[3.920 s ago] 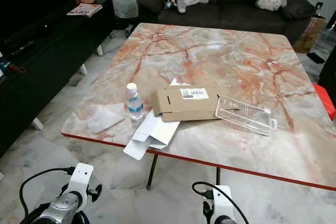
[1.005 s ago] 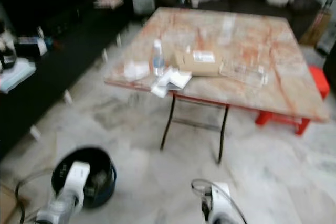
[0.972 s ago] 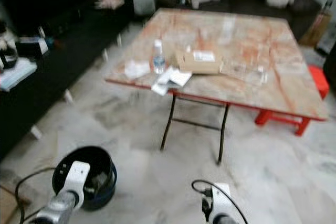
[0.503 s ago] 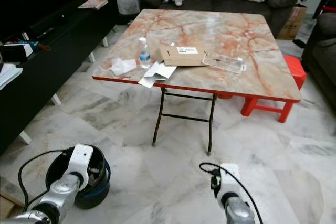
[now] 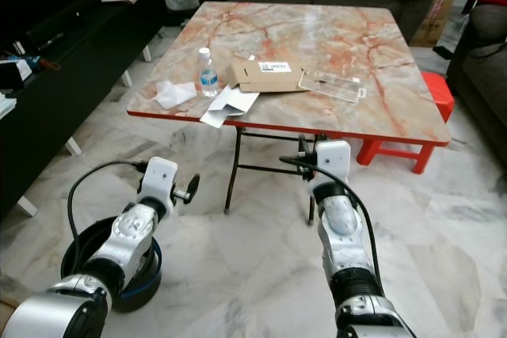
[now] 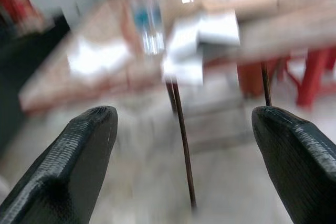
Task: Picking trash to rubbish bin
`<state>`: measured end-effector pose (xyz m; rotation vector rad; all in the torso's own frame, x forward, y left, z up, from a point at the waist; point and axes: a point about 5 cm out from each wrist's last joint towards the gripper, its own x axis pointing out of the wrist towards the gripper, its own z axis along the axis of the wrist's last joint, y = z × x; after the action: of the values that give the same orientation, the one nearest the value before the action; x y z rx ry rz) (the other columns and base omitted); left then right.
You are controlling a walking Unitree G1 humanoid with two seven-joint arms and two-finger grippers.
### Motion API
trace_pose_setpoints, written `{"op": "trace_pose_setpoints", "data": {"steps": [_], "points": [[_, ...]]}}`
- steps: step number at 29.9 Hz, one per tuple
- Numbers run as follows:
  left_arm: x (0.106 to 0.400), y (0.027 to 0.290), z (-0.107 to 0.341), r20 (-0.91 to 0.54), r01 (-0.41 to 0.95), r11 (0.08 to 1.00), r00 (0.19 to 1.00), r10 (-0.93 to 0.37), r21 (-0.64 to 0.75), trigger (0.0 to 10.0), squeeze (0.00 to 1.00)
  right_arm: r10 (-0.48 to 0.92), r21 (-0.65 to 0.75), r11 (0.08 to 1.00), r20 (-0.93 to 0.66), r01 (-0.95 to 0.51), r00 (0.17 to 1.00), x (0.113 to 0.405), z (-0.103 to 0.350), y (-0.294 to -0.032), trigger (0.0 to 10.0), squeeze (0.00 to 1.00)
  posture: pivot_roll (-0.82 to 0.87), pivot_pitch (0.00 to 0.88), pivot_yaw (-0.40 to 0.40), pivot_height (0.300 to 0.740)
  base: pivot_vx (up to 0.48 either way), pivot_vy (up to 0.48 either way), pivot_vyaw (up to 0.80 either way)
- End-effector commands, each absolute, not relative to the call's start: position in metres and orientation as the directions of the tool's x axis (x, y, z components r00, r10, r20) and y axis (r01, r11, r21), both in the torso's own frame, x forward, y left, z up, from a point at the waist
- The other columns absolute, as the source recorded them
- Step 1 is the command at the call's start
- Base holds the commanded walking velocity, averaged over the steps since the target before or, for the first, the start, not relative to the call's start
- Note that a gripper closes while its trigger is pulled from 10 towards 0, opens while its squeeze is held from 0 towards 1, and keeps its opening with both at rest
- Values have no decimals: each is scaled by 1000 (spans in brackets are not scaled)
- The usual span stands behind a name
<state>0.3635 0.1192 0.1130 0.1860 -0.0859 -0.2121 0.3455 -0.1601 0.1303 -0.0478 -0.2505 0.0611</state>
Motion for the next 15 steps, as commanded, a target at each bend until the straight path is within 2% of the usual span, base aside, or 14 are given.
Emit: {"op": "trace_pose_setpoints", "data": {"steps": [1, 3, 5, 6, 10, 12, 15], "points": [[367, 116, 123, 112, 163, 975, 977, -181, 153, 10000, 0, 37, -25, 999, 275, -31, 961, 347, 139, -159, 10000, 0, 90, 0, 5, 740, 0, 0, 0], [372, 104, 136, 155, 148, 983, 974, -164, 109, 10000, 0, 25, 9, 1000, 309, -29, 951, 348, 149, -149, 10000, 0, 83, 0, 1, 740, 0, 0, 0], [372, 90, 143, 189, 207, 969, 955, -230, 134, 10000, 0, 27, 25, 999, 311, -36, 950, 349, 152, -143, 10000, 0, 77, 0, 1, 740, 0, 0, 0], [369, 79, 146, 210, 265, 942, 928, -307, 208, 10000, 0, 23, 49, 998, 318, -41, 948, 348, 155, -139, 10000, 0, 69, 0, 9, 740, 0, 0, 0], [367, 73, 147, 225, 283, 948, 923, -311, 147, 10000, 0, 32, 38, 998, 303, -46, 952, 345, 151, -137, 10000, 0, 73, 0, 12, 740, 0, 0, 0], [365, 68, 147, 233, 301, 940, 914, -333, 164, 10000, 0, 27, 40, 998, 292, -40, 956, 343, 147, -136, 10000, 0, 66, 0, 17, 740, 0, 0, 0], [366, 74, 146, 231, 268, 951, 926, -298, 154, 10000, 0, 27, 58, 997, 287, -46, 958, 339, 146, -132, 10000, 0, 56, 0, 21, 740, 0, 0, 0]]}}
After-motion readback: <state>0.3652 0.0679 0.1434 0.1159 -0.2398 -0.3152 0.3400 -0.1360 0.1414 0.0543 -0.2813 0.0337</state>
